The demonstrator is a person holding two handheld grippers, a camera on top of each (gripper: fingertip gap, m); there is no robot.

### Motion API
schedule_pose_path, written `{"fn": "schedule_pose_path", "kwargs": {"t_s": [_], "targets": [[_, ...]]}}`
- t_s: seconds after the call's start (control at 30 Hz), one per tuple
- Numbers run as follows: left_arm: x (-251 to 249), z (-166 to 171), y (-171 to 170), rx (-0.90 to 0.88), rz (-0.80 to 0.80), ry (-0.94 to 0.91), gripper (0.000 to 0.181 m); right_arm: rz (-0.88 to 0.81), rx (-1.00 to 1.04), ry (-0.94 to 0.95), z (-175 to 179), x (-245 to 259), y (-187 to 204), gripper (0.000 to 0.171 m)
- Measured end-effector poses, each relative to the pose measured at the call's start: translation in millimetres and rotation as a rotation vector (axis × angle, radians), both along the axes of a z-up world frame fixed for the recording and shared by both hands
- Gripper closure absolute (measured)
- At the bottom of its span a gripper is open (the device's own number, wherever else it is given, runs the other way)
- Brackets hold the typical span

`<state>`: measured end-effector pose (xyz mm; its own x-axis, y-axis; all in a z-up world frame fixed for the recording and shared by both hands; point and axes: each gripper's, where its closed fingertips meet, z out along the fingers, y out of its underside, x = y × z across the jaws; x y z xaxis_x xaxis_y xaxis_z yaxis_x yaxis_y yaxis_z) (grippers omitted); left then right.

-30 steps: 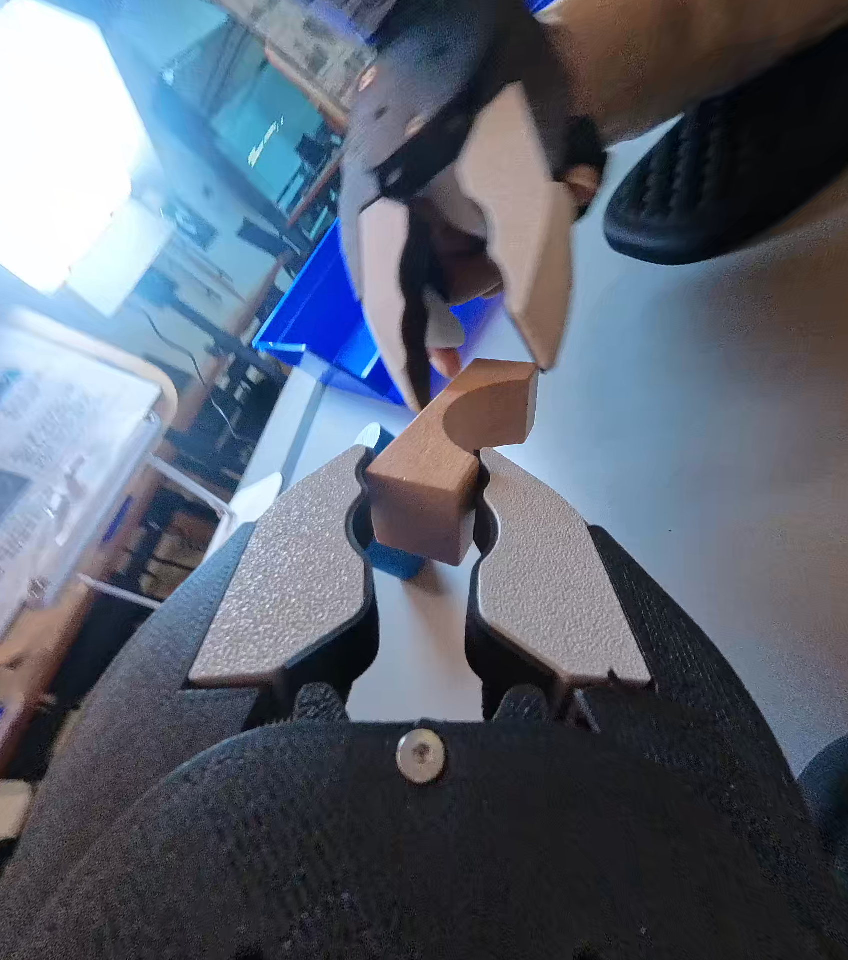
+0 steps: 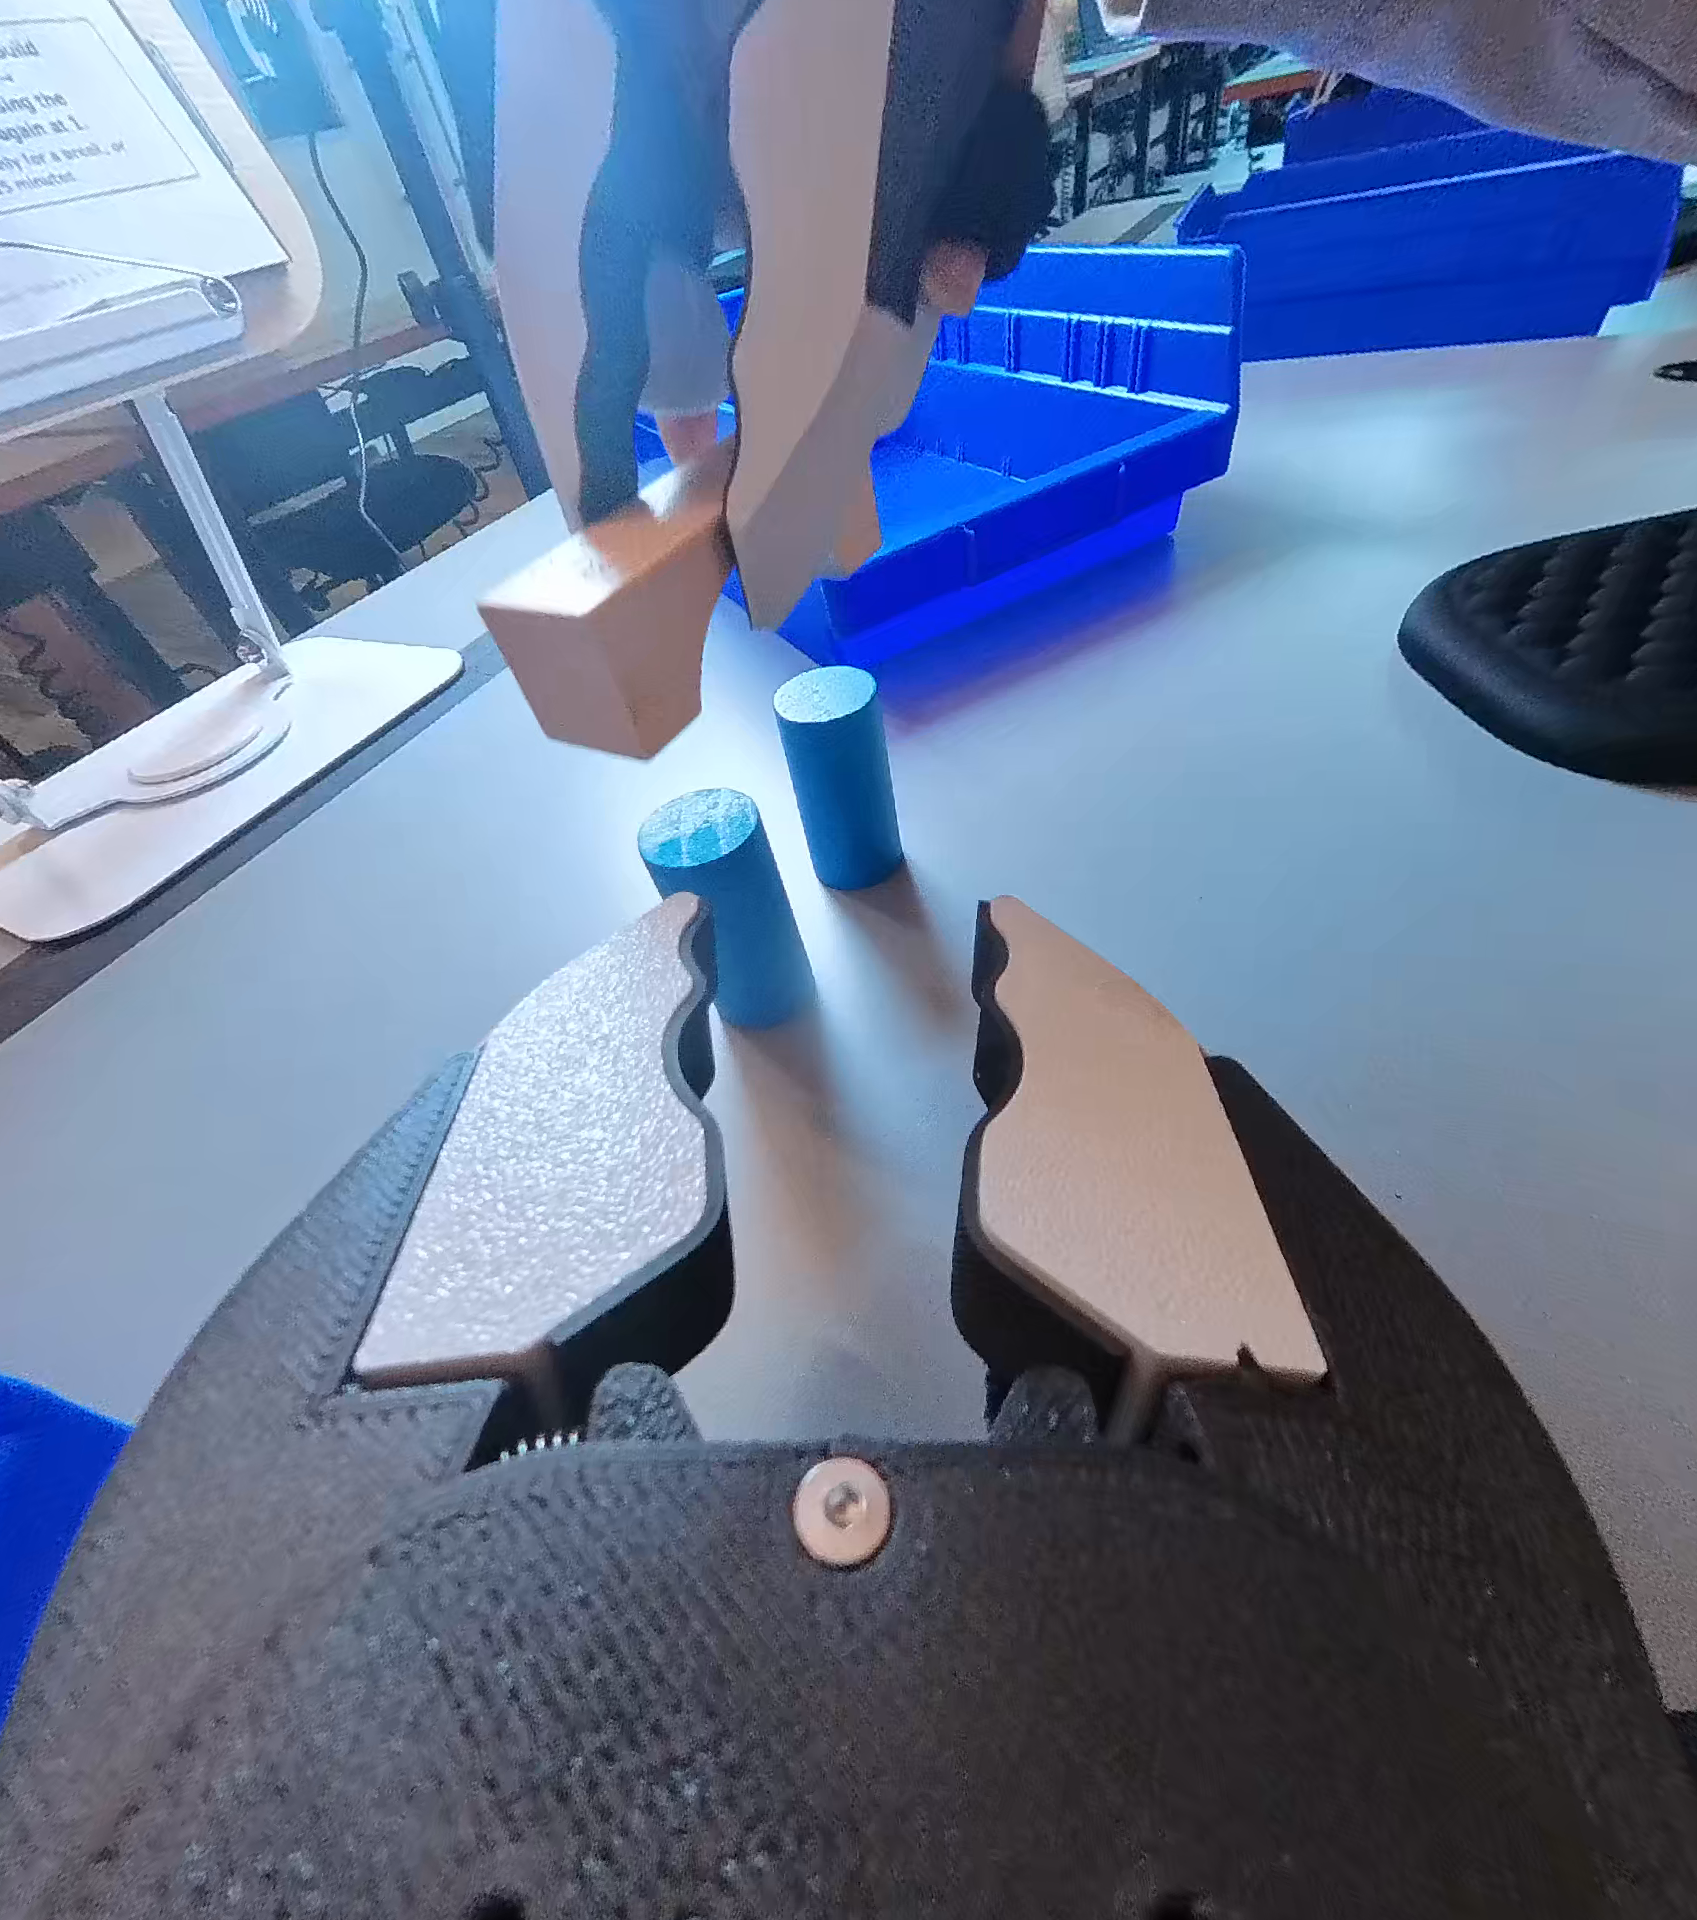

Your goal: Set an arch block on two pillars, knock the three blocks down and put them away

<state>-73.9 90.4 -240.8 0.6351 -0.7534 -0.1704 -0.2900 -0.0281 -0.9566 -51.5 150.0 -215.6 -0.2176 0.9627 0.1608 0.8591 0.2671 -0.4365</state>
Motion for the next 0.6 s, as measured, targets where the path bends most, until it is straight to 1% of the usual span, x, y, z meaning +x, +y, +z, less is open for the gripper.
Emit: {"fn": "schedule_pose_path", "kwargs": {"t_s": [0.13, 0.6], "targets": [[0, -7, 1, -0.019, 0.000, 0.020, 0.133, 0.015, -0.002, -0.009, -11, 0, 0, 0.137], [-1, -12, 2, -0.053, -0.004, 0.018, 0.136, 0.019, -0.032, 0.020, -25, 0, 5, 0.137]]}}
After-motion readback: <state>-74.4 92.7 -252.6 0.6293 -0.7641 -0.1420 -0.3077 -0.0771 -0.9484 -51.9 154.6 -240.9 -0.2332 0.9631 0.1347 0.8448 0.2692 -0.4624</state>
